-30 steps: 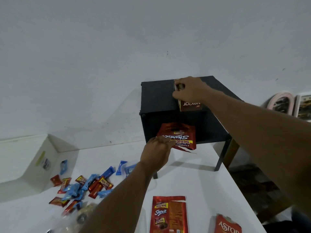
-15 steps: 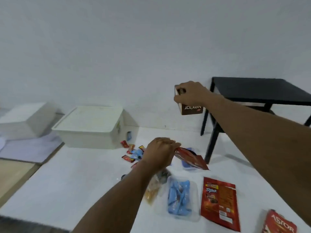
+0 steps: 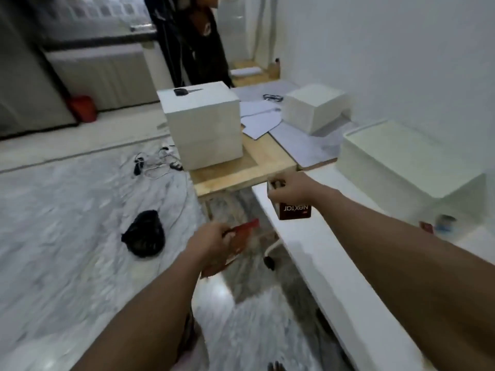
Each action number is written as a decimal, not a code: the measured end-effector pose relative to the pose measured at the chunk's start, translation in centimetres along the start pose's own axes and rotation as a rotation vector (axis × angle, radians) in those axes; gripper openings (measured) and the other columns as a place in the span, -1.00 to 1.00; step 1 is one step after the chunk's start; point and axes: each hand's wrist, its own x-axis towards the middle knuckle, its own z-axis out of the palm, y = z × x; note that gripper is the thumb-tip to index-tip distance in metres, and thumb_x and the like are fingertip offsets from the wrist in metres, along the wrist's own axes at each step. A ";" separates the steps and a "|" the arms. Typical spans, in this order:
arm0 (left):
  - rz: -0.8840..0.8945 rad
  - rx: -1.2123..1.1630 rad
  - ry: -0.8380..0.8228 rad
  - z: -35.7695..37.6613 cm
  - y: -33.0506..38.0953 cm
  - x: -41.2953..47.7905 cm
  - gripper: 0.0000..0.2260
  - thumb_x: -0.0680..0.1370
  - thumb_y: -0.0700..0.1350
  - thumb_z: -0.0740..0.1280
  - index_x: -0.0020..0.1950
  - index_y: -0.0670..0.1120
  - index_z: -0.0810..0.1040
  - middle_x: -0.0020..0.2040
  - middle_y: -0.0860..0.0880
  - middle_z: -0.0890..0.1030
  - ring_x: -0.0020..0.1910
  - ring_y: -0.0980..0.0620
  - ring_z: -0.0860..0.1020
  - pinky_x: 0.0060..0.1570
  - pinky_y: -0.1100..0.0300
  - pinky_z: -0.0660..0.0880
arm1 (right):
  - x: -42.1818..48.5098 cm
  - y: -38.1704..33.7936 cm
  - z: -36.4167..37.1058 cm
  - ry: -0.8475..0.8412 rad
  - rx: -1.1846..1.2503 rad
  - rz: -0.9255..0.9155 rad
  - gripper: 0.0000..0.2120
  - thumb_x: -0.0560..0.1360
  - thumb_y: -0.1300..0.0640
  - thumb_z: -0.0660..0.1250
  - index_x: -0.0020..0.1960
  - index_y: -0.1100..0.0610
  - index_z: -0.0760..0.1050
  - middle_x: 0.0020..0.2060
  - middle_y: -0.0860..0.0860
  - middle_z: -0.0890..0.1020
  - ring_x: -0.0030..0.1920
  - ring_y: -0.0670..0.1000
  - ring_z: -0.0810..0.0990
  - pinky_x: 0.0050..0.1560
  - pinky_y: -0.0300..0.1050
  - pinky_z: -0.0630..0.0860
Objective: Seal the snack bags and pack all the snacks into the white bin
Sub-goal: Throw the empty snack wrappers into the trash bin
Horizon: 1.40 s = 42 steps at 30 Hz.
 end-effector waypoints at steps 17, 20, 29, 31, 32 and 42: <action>-0.890 -0.345 0.173 22.7 -37.8 -4.0 -0.81 0.57 0.07 0.28 -0.10 0.03 0.63 -0.27 0.04 0.65 -0.26 -0.03 0.61 -0.25 0.08 0.57 | 16.6 -1.7 49.9 -0.831 0.067 -0.010 -0.50 0.34 -0.08 0.37 0.27 -0.01 0.55 0.17 0.09 0.62 0.12 0.10 0.61 0.04 0.04 0.56; -0.908 -0.393 0.126 27.8 -43.3 -3.2 -0.83 0.56 0.07 0.29 -0.08 0.06 0.64 -0.28 0.05 0.65 -0.24 -0.05 0.63 -0.21 0.05 0.59 | 19.0 0.3 58.4 -0.865 0.083 0.027 -0.39 0.26 -0.16 0.37 0.33 -0.20 0.50 0.26 -0.08 0.54 0.22 0.00 0.55 0.13 -0.09 0.53; -0.893 -0.530 -0.123 31.9 -48.4 -3.2 -0.73 0.57 0.09 0.28 0.23 0.11 0.60 0.02 -0.04 0.69 0.02 -0.07 0.63 0.09 0.03 0.58 | 19.9 0.8 64.6 -0.824 0.057 0.138 -0.49 0.50 -0.12 0.39 0.42 -0.04 0.46 0.31 -0.07 0.52 0.32 -0.01 0.49 0.30 -0.16 0.41; -0.848 -0.523 -0.187 29.5 -47.1 -2.8 -0.69 0.54 0.13 0.27 0.24 0.13 0.60 0.08 -0.04 0.68 0.06 -0.08 0.63 0.13 0.03 0.57 | 19.3 0.1 62.2 -0.830 0.015 0.170 -0.47 0.50 -0.09 0.39 0.43 0.00 0.44 0.39 0.01 0.51 0.37 0.05 0.48 0.37 -0.08 0.42; -0.814 -0.508 -0.202 28.1 -46.3 -2.4 -0.67 0.52 0.15 0.26 0.23 0.14 0.60 0.10 -0.04 0.68 0.07 -0.09 0.63 0.14 0.01 0.57 | 18.9 -0.5 60.5 -0.832 -0.001 0.181 -0.47 0.50 -0.08 0.38 0.44 0.01 0.43 0.39 0.03 0.51 0.37 0.07 0.48 0.37 -0.06 0.43; -0.336 -0.333 -0.262 11.4 -27.3 4.3 -0.66 0.57 0.12 0.26 0.28 0.05 0.56 0.02 0.06 0.67 0.16 -0.06 0.59 0.18 -0.02 0.53 | 11.8 -2.7 35.9 -0.478 0.103 0.269 -0.52 0.54 -0.06 0.34 0.42 0.02 0.42 0.35 0.06 0.52 0.32 0.07 0.51 0.34 0.02 0.46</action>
